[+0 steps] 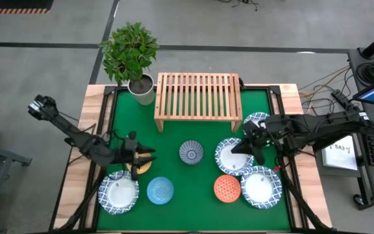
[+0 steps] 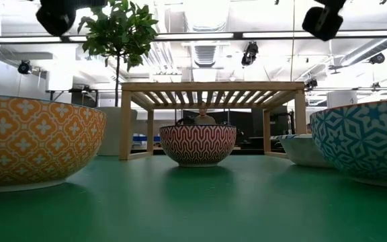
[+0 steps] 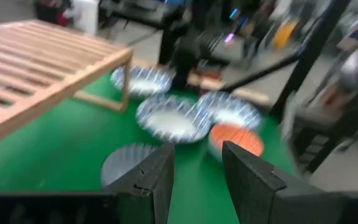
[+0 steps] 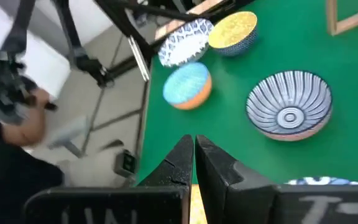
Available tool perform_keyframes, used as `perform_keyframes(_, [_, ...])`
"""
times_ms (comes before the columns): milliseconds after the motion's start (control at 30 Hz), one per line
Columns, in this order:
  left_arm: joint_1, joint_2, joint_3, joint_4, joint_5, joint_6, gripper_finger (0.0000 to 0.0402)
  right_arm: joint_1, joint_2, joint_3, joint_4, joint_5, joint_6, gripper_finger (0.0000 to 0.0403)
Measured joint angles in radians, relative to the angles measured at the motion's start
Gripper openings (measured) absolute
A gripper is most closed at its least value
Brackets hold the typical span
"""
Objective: Place and stack bowls onto a shelf
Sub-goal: Put the blue bowl on the shelf
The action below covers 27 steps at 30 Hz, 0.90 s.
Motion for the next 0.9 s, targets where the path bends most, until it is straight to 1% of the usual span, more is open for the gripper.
perform_keyframes(100, [-0.002, 0.064, 0.093, -0.166, -0.028, -0.043, 0.0119, 0.000, 0.051, 0.032, -0.079, 0.000, 0.046, 0.0009])
perform_keyframes(200, [-0.001, 0.118, 0.170, -0.284, -0.032, -0.032, 0.0119, 0.000, 0.104, 0.077, -0.159, 0.003, 0.065, 0.0009])
perform_keyframes(333, [-0.001, 0.167, 0.251, -0.417, -0.031, 0.045, 0.0119, 0.000, 0.171, 0.161, -0.243, 0.001, 0.031, 0.0009])
perform_keyframes(400, [-0.005, 0.186, 0.265, -0.453, -0.025, 0.137, 0.0119, 0.000, 0.214, 0.197, -0.288, -0.002, -0.022, 0.0009])
perform_keyframes(467, [-0.007, 0.198, 0.262, -0.459, -0.006, 0.238, 0.0119, 0.000, 0.257, 0.237, -0.297, -0.003, -0.081, 0.0009])
perform_keyframes(567, [-0.007, 0.192, 0.236, -0.459, -0.004, 0.336, 0.0119, -0.002, 0.317, 0.302, -0.314, -0.004, -0.159, 0.0009])
perform_keyframes(700, [-0.005, 0.157, 0.193, -0.437, -0.006, 0.396, 0.0119, -0.003, 0.416, 0.388, -0.329, -0.005, -0.272, 0.0009])
perform_keyframes(800, [-0.005, 0.104, 0.148, -0.348, -0.006, 0.440, 0.0119, -0.003, 0.487, 0.448, -0.325, -0.004, -0.349, 0.0009])
perform_keyframes(900, [-0.006, 0.040, 0.092, -0.271, -0.005, 0.451, 0.0119, -0.003, 0.561, 0.497, -0.325, -0.004, -0.409, 0.0009])
